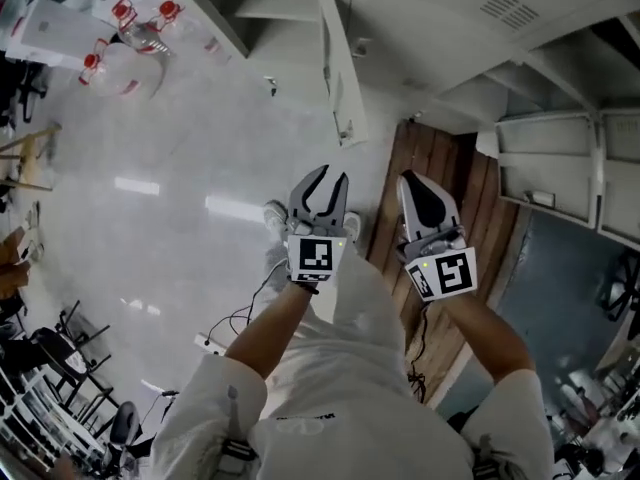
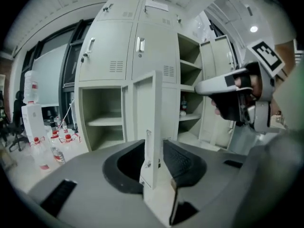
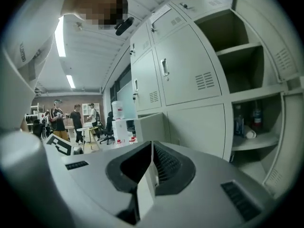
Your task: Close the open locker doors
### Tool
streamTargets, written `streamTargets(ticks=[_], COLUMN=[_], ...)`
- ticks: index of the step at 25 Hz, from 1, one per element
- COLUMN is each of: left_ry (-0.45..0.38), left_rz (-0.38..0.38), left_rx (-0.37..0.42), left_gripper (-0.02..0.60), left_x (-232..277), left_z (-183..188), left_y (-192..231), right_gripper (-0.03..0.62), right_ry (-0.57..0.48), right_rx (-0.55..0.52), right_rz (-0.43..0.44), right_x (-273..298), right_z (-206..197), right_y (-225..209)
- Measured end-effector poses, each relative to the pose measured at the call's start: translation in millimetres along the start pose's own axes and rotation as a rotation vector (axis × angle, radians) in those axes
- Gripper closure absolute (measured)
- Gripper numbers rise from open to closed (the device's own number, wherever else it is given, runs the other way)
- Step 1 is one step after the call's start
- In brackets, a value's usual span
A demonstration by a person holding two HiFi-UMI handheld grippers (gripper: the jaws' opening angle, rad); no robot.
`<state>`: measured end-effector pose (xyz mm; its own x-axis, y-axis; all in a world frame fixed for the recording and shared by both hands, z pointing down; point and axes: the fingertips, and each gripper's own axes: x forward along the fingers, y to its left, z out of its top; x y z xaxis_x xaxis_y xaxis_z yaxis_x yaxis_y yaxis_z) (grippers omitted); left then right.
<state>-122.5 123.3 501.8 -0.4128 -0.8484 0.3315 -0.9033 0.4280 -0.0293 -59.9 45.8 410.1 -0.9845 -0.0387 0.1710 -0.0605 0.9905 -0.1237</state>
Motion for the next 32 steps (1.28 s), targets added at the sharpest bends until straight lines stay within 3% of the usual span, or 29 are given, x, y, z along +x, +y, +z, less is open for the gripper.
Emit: streamTargets(ticks=[5, 8, 13, 17, 19, 21, 28, 32], left_ry=[0.03, 0.024, 0.004, -0.057, -0.065, -0.07, -0.083, -0.093], left_rz=[0.04, 0.045, 0.118, 0.138, 0.127, 0.115, 0.081, -0.046], left_rx=[-0.039, -0.017, -0.008, 0.089, 0.112, 0.094, -0.024, -0.034], left_gripper=[0.444, 0.436, 0.411, 0.413, 0.47, 0.478, 0.487, 0.488], left_x=[50, 72, 88, 89, 88, 83, 48, 39], left_z=[-50, -61, -59, -35, -31, -31, -48, -53], left_y=[-1, -4, -2, -4, -4, 2, 73, 111], right_gripper=[0.562, 0.557, 0.549, 0.545, 0.545, 0.545, 0.54, 0.495], right_ry=[0.019, 0.019, 0.033, 0.044, 0.055, 0.069, 0.098, 0.179], right_rx=[0.025, 0.042, 0.016, 0.01, 0.0, -0.014, -0.079, -0.148], right_rz=[-0.017, -0.043, -0.031, -0.035, -0.038, -0.033, 0.136, 0.262], right_x=[17, 24, 31, 37, 39, 41, 82, 123], right_z=[-51, -67, -80, -89, -95, -100, -119, -148], right_y=[-17, -24, -19, -17, -18, -16, 32, 77])
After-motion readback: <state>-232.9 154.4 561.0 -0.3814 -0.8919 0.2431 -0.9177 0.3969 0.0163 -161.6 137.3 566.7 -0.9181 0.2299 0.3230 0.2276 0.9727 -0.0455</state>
